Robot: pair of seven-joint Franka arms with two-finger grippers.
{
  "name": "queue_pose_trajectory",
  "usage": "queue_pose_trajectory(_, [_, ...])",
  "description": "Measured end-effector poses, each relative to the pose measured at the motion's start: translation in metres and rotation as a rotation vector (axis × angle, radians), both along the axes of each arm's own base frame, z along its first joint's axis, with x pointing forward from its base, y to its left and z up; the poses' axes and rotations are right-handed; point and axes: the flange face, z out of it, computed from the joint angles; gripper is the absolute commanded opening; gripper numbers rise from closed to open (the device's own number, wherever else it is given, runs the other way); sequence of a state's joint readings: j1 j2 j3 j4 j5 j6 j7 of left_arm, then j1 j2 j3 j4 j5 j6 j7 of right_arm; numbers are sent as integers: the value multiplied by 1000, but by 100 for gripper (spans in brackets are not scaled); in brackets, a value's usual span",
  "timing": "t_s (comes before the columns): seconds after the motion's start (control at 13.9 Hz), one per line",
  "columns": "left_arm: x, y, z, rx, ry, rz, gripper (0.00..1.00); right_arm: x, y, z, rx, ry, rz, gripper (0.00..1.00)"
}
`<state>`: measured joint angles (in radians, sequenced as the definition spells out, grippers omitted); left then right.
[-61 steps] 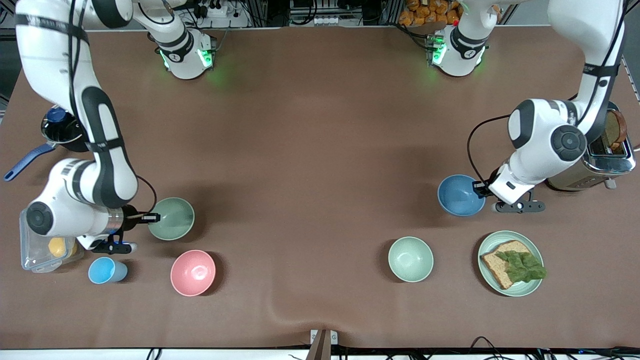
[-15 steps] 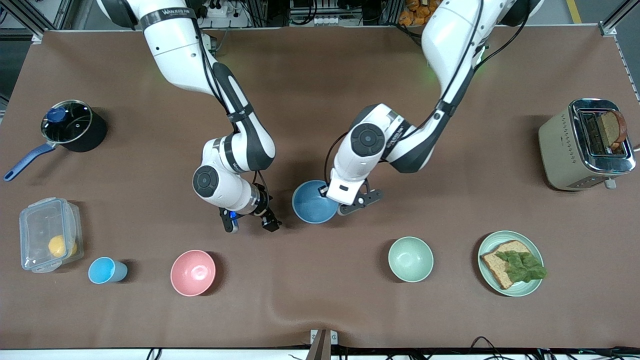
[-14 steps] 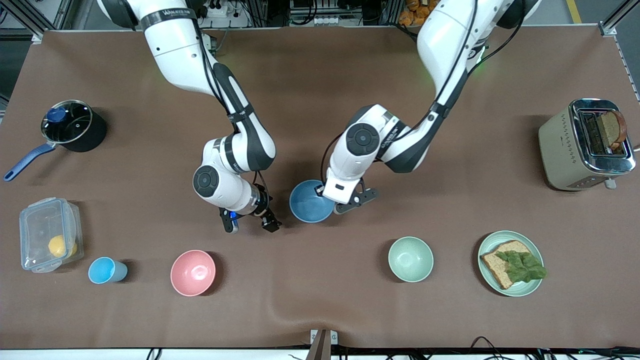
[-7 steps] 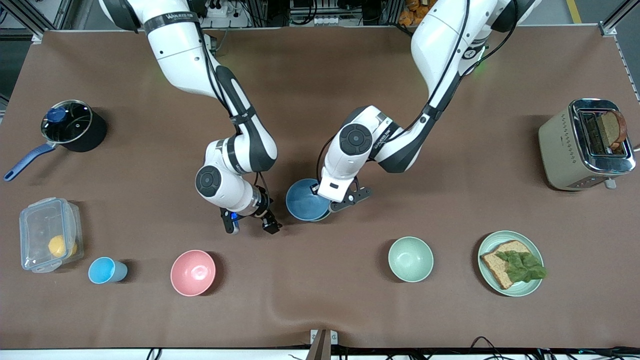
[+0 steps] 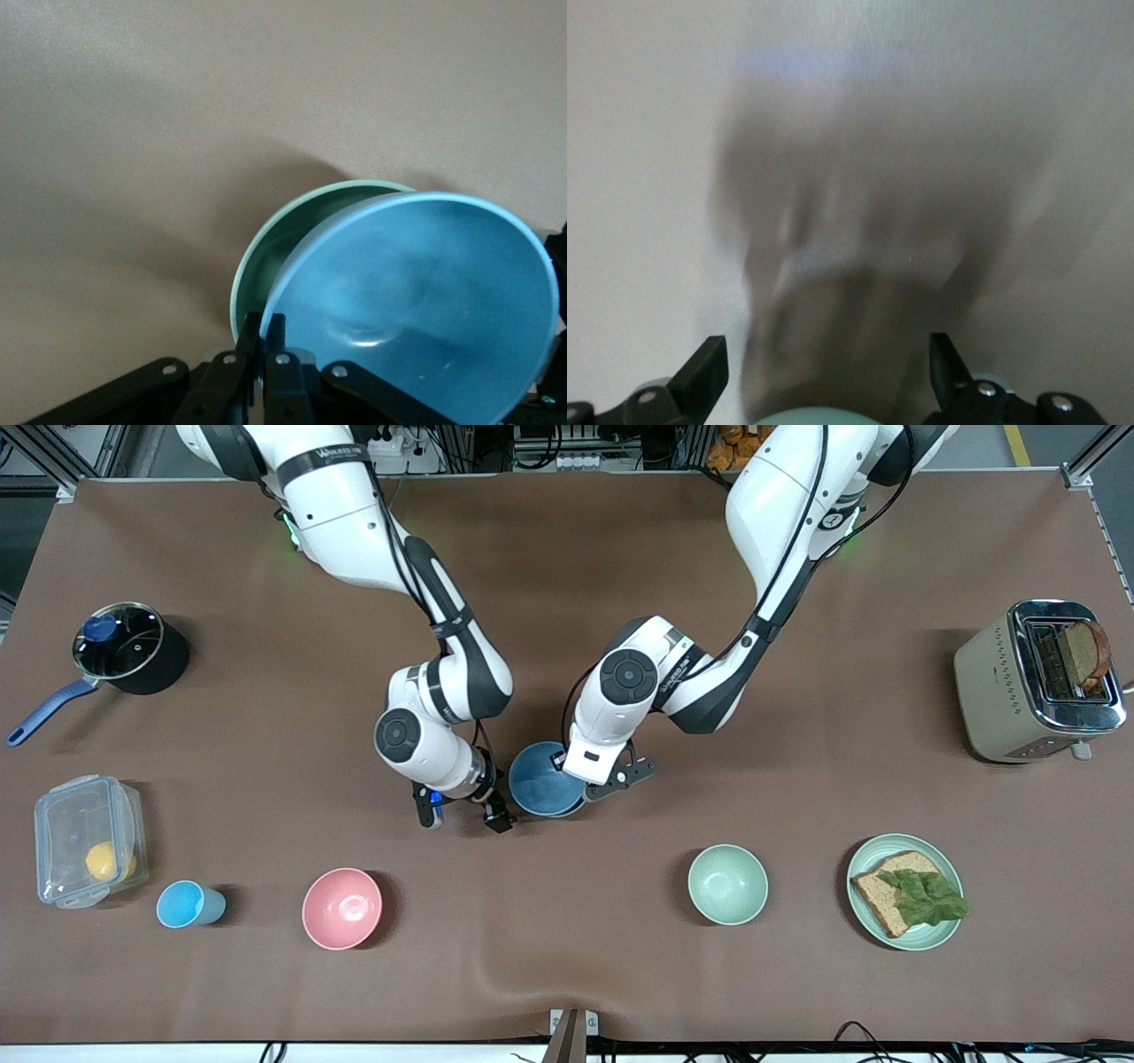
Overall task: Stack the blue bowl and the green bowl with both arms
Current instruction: 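Open the left gripper off the blue bowl while the right releases the green bowl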
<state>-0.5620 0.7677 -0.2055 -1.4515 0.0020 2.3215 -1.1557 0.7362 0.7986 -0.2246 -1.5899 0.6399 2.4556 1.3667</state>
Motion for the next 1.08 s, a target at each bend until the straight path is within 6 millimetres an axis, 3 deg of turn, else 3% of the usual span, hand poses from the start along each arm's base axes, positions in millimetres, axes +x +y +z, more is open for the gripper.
queue_pose_trajectory(0.14, [0, 0, -2, 1, 2, 0, 51, -3, 6, -2, -1, 1, 1, 100])
queue_pose_trajectory(0.22, [0, 0, -2, 1, 2, 0, 84, -3, 6, -3, -1, 3, -1, 100])
queue_pose_trajectory(0.29, [0, 0, -2, 1, 2, 0, 100, -4, 8, -4, -2, 4, 0, 100])
queue_pose_trajectory(0.5, [1, 0, 0, -1, -1, 1, 100, -7, 14, -7, -4, 3, 4, 100])
queue_pose_trajectory(0.72, [12, 3, 17, -12, -35, 12, 100, -7, 14, -7, -5, 2, 5, 100])
queue_pose_trajectory(0.86, [28, 18, 47, -8, -93, 24, 100, -7, 15, -6, -4, -1, 6, 100])
queue_pose_trajectory(1.08, [57, 69, 117, 32, -143, 35, 100, 0, 14, 2, -10, -34, 59, 100])
